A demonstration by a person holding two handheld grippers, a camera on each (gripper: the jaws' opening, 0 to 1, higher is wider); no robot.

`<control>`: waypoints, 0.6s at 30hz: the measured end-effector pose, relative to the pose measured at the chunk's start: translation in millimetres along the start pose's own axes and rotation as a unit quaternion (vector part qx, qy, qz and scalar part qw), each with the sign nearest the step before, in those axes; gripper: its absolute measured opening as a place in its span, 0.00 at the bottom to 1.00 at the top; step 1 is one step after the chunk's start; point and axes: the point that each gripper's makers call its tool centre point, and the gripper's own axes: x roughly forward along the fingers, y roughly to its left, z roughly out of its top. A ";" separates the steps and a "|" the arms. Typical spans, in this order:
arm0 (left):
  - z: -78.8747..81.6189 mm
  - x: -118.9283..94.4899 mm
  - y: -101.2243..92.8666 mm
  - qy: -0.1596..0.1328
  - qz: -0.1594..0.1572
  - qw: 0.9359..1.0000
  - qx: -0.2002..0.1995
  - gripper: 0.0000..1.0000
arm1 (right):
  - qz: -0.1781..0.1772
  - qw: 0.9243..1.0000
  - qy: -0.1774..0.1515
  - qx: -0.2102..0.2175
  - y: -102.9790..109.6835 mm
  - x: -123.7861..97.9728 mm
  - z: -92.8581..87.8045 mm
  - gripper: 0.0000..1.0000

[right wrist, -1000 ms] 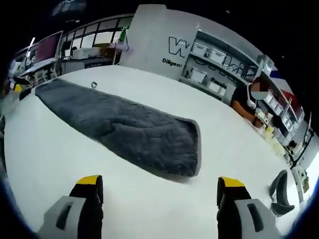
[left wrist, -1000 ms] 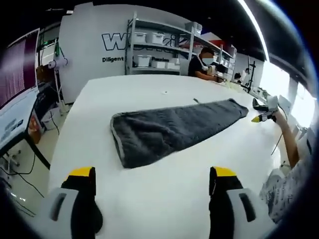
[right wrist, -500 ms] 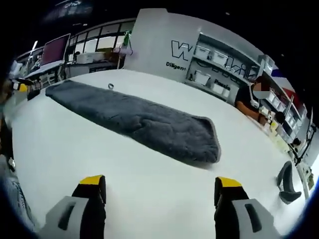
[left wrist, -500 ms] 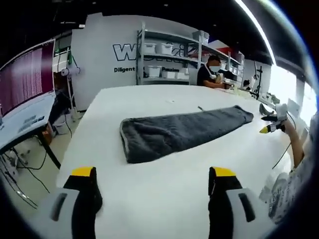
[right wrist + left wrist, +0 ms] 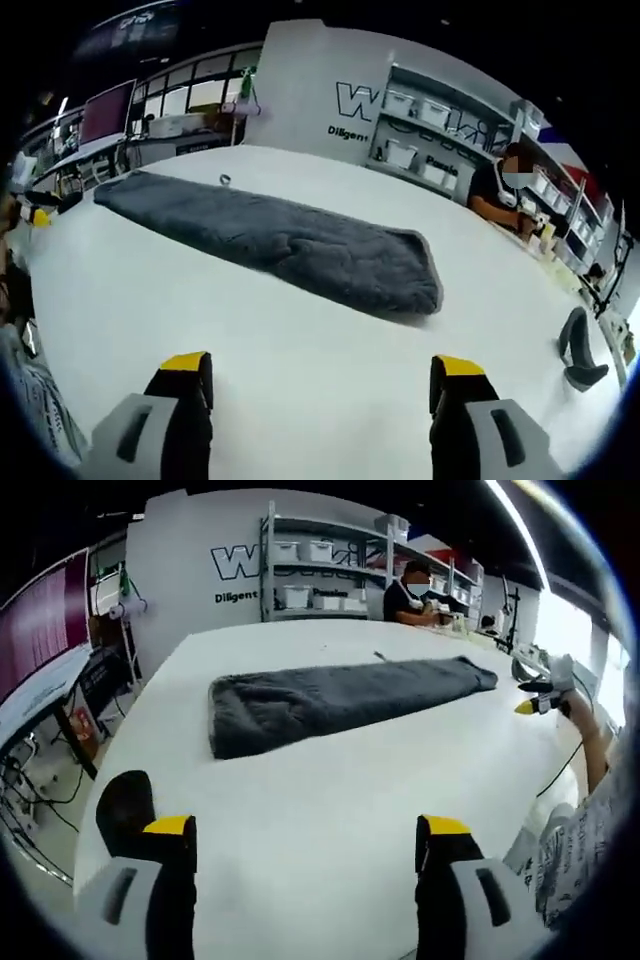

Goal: Fold the towel on the table until its edges align and the towel forms a compact rectangular stack.

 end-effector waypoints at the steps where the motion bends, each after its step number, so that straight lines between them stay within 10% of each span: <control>1: -0.1 -1.1 0.1 -0.003 0.002 1.000 -0.004 0.95 | 0.000 1.000 -0.002 0.001 0.2 -0.9 0.3 0.94; 18: 14.5 -15.3 3.4 -0.071 0.000 0.997 -0.043 0.94 | -0.011 0.997 -0.064 0.052 -9.4 -11.6 24.2 0.99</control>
